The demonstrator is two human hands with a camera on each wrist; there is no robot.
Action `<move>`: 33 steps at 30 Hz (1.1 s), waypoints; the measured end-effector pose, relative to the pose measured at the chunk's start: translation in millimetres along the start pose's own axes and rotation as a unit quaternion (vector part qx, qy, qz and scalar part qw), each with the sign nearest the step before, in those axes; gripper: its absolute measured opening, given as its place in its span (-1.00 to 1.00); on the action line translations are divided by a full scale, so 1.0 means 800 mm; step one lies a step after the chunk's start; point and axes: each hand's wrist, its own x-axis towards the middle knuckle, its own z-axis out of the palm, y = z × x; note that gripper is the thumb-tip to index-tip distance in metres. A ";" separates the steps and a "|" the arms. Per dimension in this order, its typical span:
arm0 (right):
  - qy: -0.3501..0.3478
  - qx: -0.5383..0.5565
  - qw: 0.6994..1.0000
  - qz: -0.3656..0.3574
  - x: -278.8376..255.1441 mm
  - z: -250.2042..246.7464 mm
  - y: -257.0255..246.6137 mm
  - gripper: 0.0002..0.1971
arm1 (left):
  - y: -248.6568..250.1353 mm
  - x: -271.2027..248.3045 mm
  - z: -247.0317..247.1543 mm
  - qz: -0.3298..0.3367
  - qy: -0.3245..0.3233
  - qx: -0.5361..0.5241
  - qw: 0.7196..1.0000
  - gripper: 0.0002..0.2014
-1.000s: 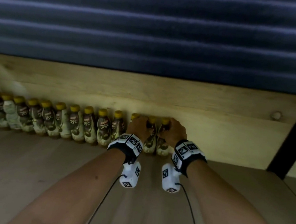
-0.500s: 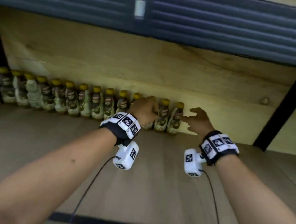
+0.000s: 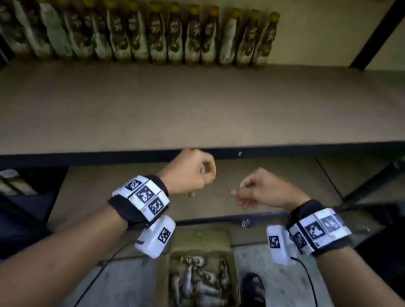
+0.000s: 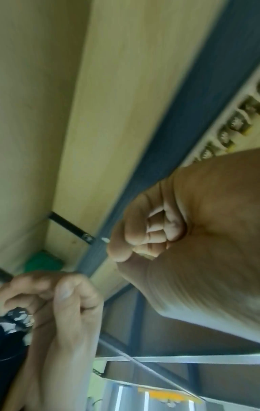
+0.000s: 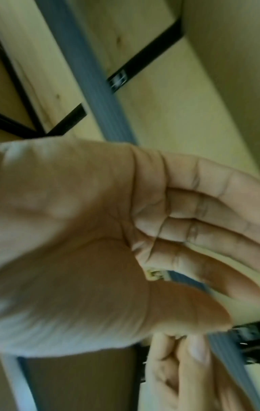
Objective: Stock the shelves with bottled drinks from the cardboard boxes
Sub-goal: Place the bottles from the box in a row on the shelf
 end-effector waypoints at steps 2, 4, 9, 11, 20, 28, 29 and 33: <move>-0.057 -0.015 0.997 0.052 0.005 0.053 0.041 -0.80 | -0.032 -0.030 0.046 -0.025 -0.048 0.006 0.999 -0.88; -0.083 -0.033 0.991 0.099 0.009 0.100 0.082 -0.83 | -0.068 -0.054 0.088 -0.076 -0.096 0.022 0.992 -0.88; -0.154 -0.042 0.970 0.182 0.002 0.199 0.169 -0.79 | -0.150 -0.117 0.183 -0.227 -0.153 -0.016 0.962 -0.87; -0.190 -0.039 0.963 0.187 0.000 0.228 0.196 -0.80 | -0.170 -0.140 0.216 -0.262 -0.165 -0.048 0.950 -0.85; -0.179 0.024 0.964 0.196 0.050 0.315 0.366 -0.89 | -0.252 -0.170 0.412 -0.450 -0.118 -0.189 0.865 -0.84; -0.250 -0.021 0.943 0.217 0.096 0.378 0.545 -0.90 | -0.332 -0.165 0.636 -0.561 -0.156 -0.247 0.775 -0.81; -0.259 -0.033 0.940 0.222 0.104 0.384 0.568 -0.91 | -0.345 -0.162 0.659 -0.563 -0.157 -0.252 0.771 -0.81; -0.254 -0.083 0.932 0.246 0.146 0.409 0.647 -0.92 | -0.400 -0.143 0.732 -0.583 -0.143 -0.292 0.744 -0.82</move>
